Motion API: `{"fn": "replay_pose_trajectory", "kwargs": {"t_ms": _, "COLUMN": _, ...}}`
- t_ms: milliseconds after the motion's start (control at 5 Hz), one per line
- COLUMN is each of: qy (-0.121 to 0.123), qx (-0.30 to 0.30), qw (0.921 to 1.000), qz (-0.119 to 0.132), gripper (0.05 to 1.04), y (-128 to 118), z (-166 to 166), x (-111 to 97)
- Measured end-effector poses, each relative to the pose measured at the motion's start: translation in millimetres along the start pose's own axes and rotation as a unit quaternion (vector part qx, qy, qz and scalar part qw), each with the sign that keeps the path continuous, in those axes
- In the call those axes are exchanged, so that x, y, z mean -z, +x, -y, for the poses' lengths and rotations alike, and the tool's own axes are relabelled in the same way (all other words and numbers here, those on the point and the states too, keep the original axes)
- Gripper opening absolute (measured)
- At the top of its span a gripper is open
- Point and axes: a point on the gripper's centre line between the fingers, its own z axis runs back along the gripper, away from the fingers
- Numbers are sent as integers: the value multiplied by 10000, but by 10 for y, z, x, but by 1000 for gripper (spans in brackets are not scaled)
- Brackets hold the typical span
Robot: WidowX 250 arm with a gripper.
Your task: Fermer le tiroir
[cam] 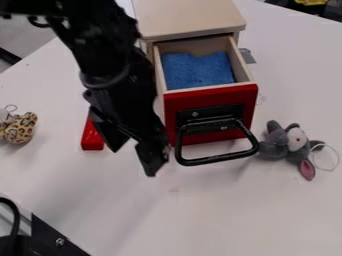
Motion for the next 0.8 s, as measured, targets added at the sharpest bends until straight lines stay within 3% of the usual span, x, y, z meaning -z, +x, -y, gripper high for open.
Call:
{"fn": "replay_pose_trajectory", "kwargs": {"t_ms": 200, "qy": -43, "qx": 435, "qw": 9990, "qz": -66, "gripper": 999, "y": -39, "z": 112, "x": 59}}
{"fn": "replay_pose_trajectory", "kwargs": {"t_ms": 600, "qy": -152, "qx": 1732, "qw": 9847, "qz": -65, "gripper": 999, "y": -58, "z": 406, "x": 192}}
{"fn": "replay_pose_trajectory", "kwargs": {"t_ms": 800, "qy": -296, "qx": 2030, "qw": 9786, "qz": -148, "gripper": 999, "y": -59, "z": 488, "x": 244}}
